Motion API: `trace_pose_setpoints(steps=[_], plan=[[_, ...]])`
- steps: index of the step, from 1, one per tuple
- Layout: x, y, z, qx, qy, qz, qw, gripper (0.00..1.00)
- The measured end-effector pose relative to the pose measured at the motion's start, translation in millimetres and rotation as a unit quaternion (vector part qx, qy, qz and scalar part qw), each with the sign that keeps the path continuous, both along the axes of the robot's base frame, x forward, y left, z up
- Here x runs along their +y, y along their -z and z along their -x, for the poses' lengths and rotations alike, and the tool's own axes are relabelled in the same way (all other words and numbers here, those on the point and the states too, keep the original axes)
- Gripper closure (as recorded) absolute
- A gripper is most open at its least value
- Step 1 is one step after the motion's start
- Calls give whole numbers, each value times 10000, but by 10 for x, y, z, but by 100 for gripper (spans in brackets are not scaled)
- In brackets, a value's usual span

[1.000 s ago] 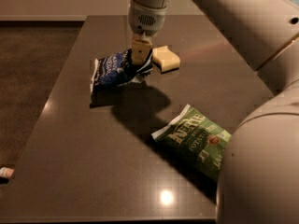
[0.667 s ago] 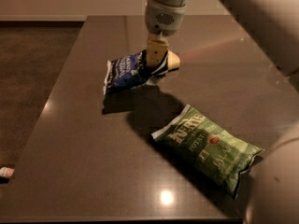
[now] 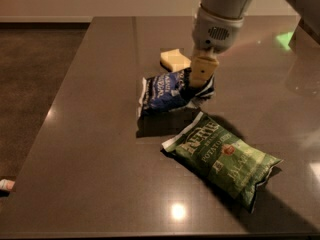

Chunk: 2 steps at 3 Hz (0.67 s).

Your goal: Move blue chip bag near green jalapeno chip bag

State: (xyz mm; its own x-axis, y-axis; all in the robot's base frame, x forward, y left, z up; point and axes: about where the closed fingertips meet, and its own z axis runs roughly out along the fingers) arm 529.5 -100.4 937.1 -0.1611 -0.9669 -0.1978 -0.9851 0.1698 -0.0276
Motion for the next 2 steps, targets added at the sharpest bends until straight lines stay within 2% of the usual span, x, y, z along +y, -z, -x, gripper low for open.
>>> trace_pose_setpoints(steps=[1, 2], plan=[[-257, 29, 209, 116, 165, -47, 9998, 59], [-242, 29, 157, 2, 196, -114, 9997, 36]])
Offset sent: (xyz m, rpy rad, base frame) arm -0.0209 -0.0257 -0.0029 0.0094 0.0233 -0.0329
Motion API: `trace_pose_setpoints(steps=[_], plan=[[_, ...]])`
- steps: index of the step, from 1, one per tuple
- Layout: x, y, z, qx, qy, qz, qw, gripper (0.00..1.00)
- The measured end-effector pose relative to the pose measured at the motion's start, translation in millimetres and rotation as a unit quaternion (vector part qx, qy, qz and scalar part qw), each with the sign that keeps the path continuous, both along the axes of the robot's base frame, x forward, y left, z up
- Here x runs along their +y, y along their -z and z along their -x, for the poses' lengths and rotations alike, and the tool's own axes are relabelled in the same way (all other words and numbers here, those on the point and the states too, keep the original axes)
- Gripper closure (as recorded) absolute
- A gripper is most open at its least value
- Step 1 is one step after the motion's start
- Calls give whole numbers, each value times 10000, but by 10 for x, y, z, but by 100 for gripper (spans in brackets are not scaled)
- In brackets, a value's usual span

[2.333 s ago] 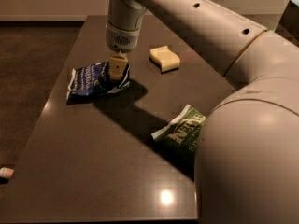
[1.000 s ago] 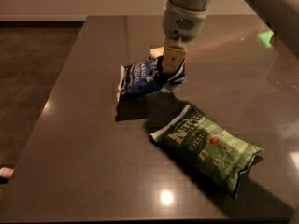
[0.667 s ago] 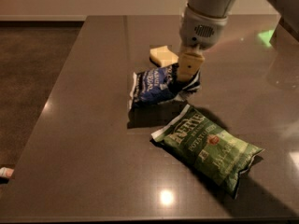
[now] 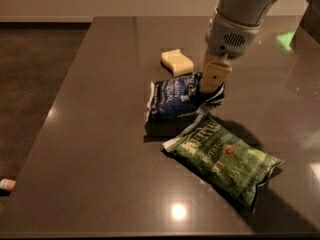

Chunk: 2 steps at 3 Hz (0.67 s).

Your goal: Move blue chip bag near green jalapeno chip bag

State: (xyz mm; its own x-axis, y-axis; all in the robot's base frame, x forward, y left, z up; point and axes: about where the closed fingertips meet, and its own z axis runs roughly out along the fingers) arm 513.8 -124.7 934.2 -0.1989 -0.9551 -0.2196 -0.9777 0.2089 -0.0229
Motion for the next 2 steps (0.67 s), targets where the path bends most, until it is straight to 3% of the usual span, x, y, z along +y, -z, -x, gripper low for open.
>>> trace_pose_setpoints(steps=[1, 2], plan=[[33, -4, -57, -108, 14, -51, 9999, 13], [59, -6, -99, -184, 21, -87, 9998, 0]])
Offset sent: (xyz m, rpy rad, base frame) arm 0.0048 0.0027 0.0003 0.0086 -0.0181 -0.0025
